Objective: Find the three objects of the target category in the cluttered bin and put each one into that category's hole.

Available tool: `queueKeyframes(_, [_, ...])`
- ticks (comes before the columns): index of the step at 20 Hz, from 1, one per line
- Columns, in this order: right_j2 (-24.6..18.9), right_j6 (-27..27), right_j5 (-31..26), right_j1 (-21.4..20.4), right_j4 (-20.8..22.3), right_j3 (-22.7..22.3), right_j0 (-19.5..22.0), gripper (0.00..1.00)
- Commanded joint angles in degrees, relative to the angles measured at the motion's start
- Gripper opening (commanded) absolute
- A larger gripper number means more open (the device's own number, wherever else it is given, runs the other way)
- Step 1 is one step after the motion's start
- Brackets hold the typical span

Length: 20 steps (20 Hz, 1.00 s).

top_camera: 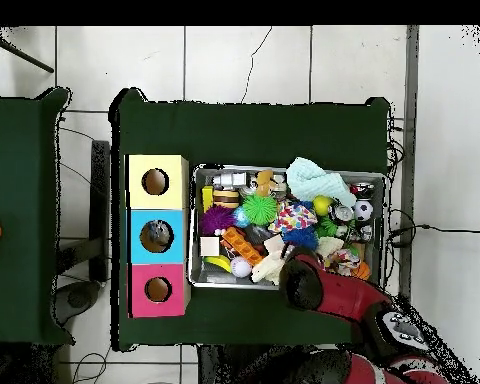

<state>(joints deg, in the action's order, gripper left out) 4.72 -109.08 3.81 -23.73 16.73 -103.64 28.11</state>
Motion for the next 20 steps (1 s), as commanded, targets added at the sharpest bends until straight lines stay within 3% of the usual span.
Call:
queueKeyframes(1, [-4.9,-1.2,-8.8,-1.9,2.5,-1.5,4.1,1.0])
queueKeyframes(12, [-4.6,-0.3,-11.9,-0.9,2.4,-0.2,5.0,1.0])
queueKeyframes(13, [-4.7,-0.2,-11.8,-0.9,2.7,-0.1,5.0,0.0])
queueKeyframes(20, [-5.4,0.4,-13.7,-1.7,2.3,0.2,5.2,0.0])
